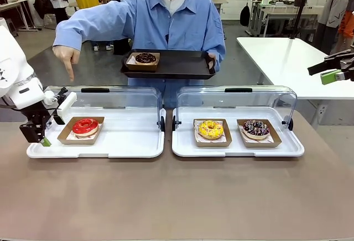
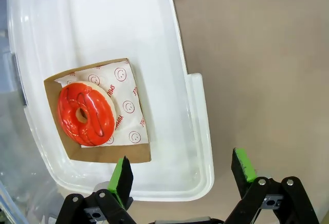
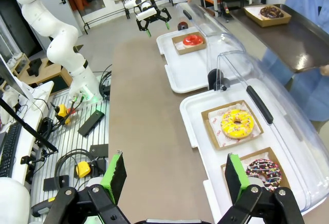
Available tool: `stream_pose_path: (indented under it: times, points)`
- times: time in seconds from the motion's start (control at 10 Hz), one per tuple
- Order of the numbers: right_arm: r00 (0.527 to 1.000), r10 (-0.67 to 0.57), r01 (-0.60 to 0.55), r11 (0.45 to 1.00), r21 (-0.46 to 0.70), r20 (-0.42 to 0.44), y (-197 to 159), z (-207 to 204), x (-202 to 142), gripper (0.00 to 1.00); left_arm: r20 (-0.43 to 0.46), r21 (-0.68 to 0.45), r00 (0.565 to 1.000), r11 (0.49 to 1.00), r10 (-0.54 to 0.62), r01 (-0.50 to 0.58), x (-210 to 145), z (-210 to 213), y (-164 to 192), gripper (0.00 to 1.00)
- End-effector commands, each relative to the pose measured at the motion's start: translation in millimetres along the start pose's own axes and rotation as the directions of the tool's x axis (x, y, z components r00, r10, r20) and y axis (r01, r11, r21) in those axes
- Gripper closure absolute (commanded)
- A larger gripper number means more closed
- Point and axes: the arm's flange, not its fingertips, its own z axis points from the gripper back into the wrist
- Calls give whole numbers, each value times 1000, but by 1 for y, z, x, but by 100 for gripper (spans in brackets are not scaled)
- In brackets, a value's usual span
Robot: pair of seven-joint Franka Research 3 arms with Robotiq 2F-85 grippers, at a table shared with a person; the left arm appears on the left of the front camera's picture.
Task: Provide the desired donut to the person.
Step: Pick up and lift the Paper togo box containing the Donut pointed at by the person.
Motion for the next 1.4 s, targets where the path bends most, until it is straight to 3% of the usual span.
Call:
stream_pose_path:
  times: [0.0,0.5,1.3]
  points:
    - [1000,7,-7,1000,6,13,0,0,1,0,0,0,1000,1000,0,0,0,0,0,0]
    - [1000,7,-7,1000,6,13,0,0,1,0,-40,-44,999,999,4,-6,1,-29,43,0]
    - [1000,7,-7,1000,6,13,0,0,1,0,-86,-62,995,997,50,-56,-12,-59,67,0]
